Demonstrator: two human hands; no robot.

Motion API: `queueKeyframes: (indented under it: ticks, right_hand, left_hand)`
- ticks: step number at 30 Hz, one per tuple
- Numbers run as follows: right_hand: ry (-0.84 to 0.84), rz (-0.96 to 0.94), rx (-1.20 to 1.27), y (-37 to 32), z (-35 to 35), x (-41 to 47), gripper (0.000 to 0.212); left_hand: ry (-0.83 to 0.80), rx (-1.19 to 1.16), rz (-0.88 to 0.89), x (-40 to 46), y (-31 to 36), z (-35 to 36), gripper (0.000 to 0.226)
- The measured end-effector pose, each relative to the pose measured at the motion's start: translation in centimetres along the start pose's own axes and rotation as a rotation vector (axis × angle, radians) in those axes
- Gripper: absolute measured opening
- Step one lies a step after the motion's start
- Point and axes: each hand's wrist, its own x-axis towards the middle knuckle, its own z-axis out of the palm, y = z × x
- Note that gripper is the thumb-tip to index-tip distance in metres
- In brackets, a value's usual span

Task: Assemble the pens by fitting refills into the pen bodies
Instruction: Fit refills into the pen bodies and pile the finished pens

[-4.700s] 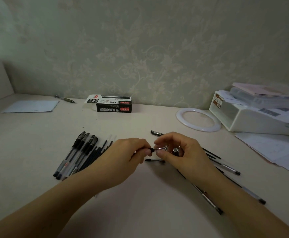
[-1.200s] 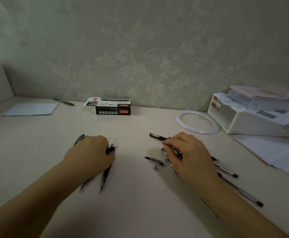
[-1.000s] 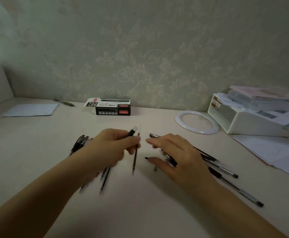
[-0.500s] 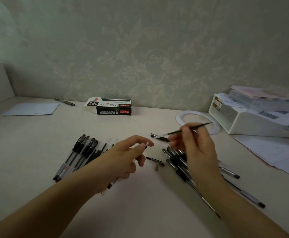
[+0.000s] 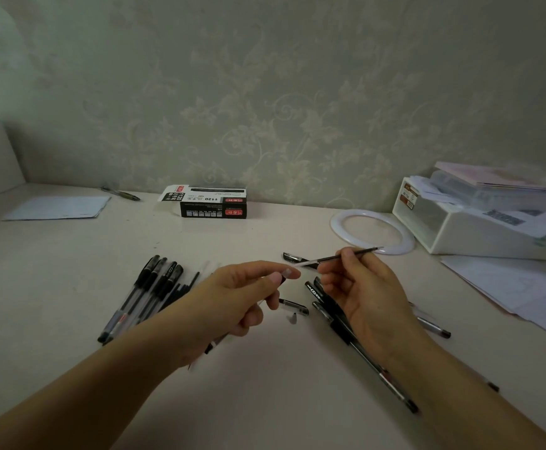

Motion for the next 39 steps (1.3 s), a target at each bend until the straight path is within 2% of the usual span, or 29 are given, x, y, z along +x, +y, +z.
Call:
queueKeyframes:
  ticks: [7, 18, 26, 29, 34, 39]
  right_hand:
    - [-0.041, -0.041, -0.049, 0.1, -0.1, -0.1, 0.019]
    - [-0.121, -0.194, -0.271, 0.2, -0.2, -0.2, 0.018]
    - [-0.157, -0.101, -0.232, -0.1, -0.7, 0.0, 0.018]
    - [-0.225, -0.139, -0.434, 0.1, -0.4, -0.3, 0.013]
    - [-0.349, -0.261, -0.809, 0.7, 0.1, -1.2, 0.038]
    - [-0.299, -0.432, -1.071, 0.8, -0.7, -0.7, 0.02]
  left_hand:
    - [-0.004, -0.04, -0.009, 0.0, -0.1, -0.2, 0.027]
    - [-0.029, -0.04, -0.049, 0.1, 0.0, -0.3, 0.027]
    - [-0.076, 0.028, -0.004, 0.0, 0.2, -0.1, 0.025]
    - [-0.074, 0.026, -0.003, 0.0, 0.1, 0.1, 0.023]
    - [-0.022, 0.004, 0.023, 0.1, 0.1, 0.1, 0.02]
    - [0.069, -0.046, 0.044, 0.3, 0.2, -0.4, 0.019]
